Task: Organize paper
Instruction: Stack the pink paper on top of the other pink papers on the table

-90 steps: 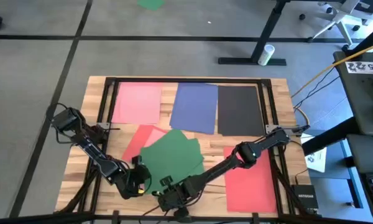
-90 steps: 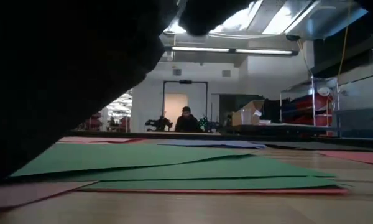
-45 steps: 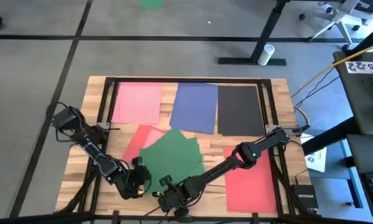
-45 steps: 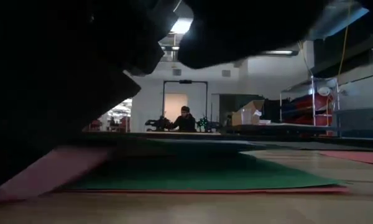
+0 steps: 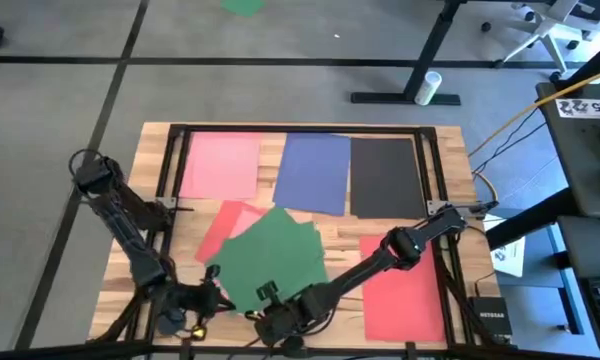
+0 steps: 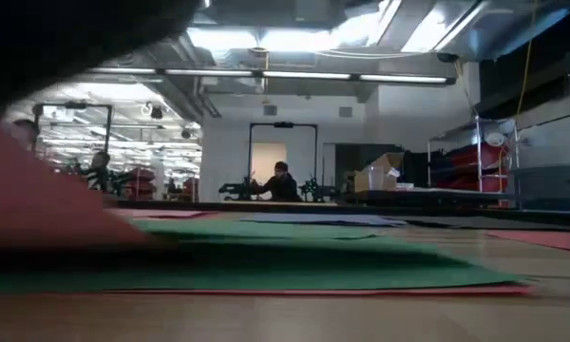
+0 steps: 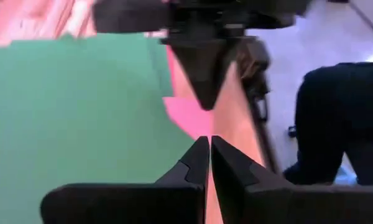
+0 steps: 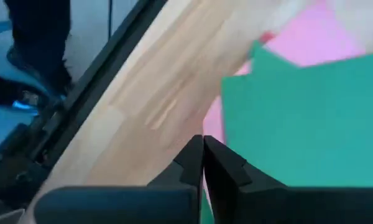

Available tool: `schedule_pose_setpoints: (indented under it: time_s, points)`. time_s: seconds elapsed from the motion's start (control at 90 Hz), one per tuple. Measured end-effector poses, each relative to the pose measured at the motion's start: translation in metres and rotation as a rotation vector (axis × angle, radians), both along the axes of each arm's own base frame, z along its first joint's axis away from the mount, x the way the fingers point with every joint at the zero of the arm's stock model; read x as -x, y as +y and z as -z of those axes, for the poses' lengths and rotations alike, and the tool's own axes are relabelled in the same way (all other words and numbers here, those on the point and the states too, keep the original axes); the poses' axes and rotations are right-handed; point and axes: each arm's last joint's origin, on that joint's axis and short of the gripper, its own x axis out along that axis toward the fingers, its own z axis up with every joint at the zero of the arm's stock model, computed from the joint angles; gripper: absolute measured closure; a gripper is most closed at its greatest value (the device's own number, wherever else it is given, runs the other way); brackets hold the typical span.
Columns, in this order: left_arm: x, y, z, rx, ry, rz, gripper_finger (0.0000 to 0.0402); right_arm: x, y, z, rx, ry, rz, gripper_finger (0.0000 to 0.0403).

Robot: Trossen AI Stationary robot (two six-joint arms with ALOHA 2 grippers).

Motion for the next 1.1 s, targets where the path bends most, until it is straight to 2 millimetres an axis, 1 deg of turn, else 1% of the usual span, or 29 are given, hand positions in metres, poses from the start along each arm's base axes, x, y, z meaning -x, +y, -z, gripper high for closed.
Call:
schedule_pose_setpoints:
  time_s: [0.078,0.256,0.4,0.578,0.756,0.933,1.1]
  points:
    - [0.005,-0.006,-0.009,-0.01,-0.042,0.009,0.0402,0.002,-0.002,-0.011,0.014,-0.025,0.016,0.0403]
    - [0.014,-0.017,-0.021,-0.025,-0.106,0.02,0.0402,0.006,-0.01,-0.049,0.006,-0.098,0.046,0.0403]
    - [0.022,-0.022,-0.024,-0.027,-0.135,0.018,0.0402,0.008,-0.02,-0.072,0.014,-0.149,0.077,0.0403]
    - [0.032,-0.026,-0.024,-0.02,-0.141,0.043,0.0402,0.015,-0.028,-0.1,0.048,-0.216,0.098,0.0403]
    - [0.036,-0.029,-0.025,-0.012,-0.147,0.051,0.0402,0.019,-0.039,-0.119,0.095,-0.264,0.143,0.0403]
    - [0.039,-0.03,-0.025,0.006,-0.144,0.052,0.0402,0.022,-0.054,-0.14,0.109,-0.309,0.192,0.0403]
    - [0.041,-0.031,-0.025,0.01,-0.143,0.059,0.0402,0.025,-0.064,-0.156,0.141,-0.35,0.218,0.0403]
